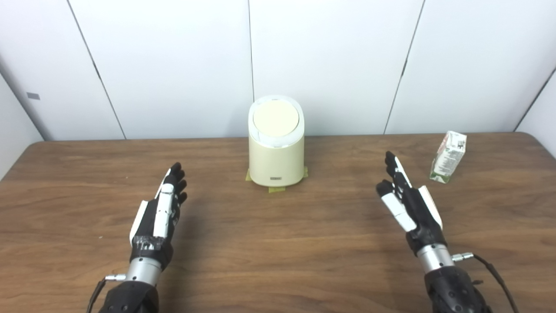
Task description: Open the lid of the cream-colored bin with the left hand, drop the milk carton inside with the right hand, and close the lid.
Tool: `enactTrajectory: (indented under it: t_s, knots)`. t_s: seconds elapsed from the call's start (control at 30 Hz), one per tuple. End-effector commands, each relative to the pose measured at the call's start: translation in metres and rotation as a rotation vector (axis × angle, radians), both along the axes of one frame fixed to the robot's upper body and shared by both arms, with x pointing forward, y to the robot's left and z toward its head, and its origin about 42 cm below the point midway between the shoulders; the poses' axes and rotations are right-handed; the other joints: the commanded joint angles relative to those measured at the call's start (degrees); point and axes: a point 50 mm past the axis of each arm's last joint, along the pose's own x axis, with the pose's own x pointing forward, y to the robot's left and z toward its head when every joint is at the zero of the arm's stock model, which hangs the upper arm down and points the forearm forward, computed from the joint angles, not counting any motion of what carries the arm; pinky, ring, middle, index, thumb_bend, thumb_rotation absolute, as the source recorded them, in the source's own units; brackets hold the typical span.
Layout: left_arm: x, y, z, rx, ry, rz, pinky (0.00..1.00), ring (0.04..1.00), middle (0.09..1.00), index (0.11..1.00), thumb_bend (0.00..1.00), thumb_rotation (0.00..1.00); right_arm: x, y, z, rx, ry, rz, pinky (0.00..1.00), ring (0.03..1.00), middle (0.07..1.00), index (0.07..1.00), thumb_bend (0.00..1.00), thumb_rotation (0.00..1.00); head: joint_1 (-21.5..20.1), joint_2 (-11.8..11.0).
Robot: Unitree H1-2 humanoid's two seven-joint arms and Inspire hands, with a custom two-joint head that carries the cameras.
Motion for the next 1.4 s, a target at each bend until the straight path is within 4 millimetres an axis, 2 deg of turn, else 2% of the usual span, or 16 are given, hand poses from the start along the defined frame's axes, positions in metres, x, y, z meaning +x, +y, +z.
enactTrajectory:
  t_s: [0.0,0.1,0.3,0.63,0.73,0.77,0.83,0.9,1.03,1.07,1.1,1.17,1.23,1.37]
  knots:
    - [0.009,-0.001,0.014,0.024,-0.077,-0.013,1.00,1.000,1.000,1.000,0.36,1.00,0.009,0.003,0.018,0.099,-0.048,0.043,0.98,1.000,1.000,1.000,0.73,0.94,-0.01,0.01]
    - [0.010,-0.001,0.011,0.033,-0.078,-0.012,1.00,1.000,1.000,1.000,0.35,1.00,0.008,0.004,0.018,0.178,-0.039,0.063,1.00,1.000,1.000,1.000,0.72,0.92,0.15,0.42]
    - [0.010,0.000,0.007,0.028,-0.079,-0.004,1.00,1.000,1.000,1.000,0.35,1.00,0.005,0.008,0.020,0.234,-0.013,0.084,1.00,1.000,1.000,1.000,0.73,0.99,0.19,0.66]
    - [0.010,0.000,0.007,0.035,-0.078,-0.006,1.00,1.000,1.000,1.000,0.36,1.00,0.008,0.008,0.019,0.140,-0.016,0.058,1.00,1.000,1.000,1.000,0.74,1.00,0.33,0.74]
    - [0.008,0.000,0.007,0.039,-0.080,-0.006,1.00,1.000,1.000,1.000,0.36,1.00,0.007,0.009,0.017,0.130,-0.018,0.054,1.00,1.000,1.000,1.000,0.74,1.00,0.41,-1.52]
    - [0.008,0.000,0.007,0.039,-0.081,-0.005,1.00,1.000,1.000,1.000,0.36,1.00,0.006,0.009,0.017,0.126,-0.017,0.051,1.00,1.000,1.000,1.000,0.75,1.00,0.41,-1.52]
    - [0.006,0.001,0.006,0.035,-0.078,-0.003,1.00,1.000,1.000,1.000,0.36,1.00,0.004,0.010,0.015,0.114,-0.018,0.048,1.00,1.000,1.000,1.000,0.76,1.00,0.74,-3.85]
    - [0.004,0.003,0.005,0.033,-0.073,-0.001,1.00,1.000,1.000,1.000,0.37,1.00,0.003,0.011,0.014,0.108,-0.018,0.046,1.00,1.000,1.000,1.000,0.76,1.00,0.97,-4.42]
    - [0.004,0.005,0.005,0.092,-0.068,0.007,1.00,1.000,1.000,1.000,0.41,0.90,-0.002,0.009,0.010,0.084,-0.014,0.022,1.00,1.000,1.000,1.000,0.77,1.00,3.46,-7.20]
    - [0.003,0.006,0.005,0.114,-0.064,0.014,1.00,1.000,1.000,1.000,0.42,0.90,-0.002,0.008,0.009,0.082,-0.013,0.018,1.00,1.000,1.000,1.000,0.76,1.00,3.46,-7.20]
    - [0.003,0.006,0.005,0.125,-0.065,0.022,1.00,1.000,1.000,1.000,0.43,0.89,-0.004,0.007,0.007,0.082,-0.013,0.018,1.00,1.000,1.000,1.000,0.75,1.00,4.31,-8.34]
    - [0.003,0.007,0.006,0.128,-0.070,0.034,1.00,1.000,1.000,1.000,0.42,0.85,-0.007,0.006,0.005,0.084,-0.013,0.022,1.00,1.000,1.000,1.000,0.73,1.00,4.67,-8.86]
    - [0.007,0.009,0.012,0.147,-0.078,0.048,1.00,1.000,1.000,1.000,0.46,0.80,-0.011,0.003,0.001,0.079,-0.014,0.026,1.00,1.000,1.000,1.000,0.69,1.00,5.22,-10.05]
    - [0.013,0.012,0.028,0.233,-0.113,0.057,1.00,0.996,0.990,1.000,0.50,0.75,-0.017,0.001,-0.003,0.057,-0.011,0.032,0.99,1.000,1.000,1.000,0.65,1.00,4.79,-10.63]
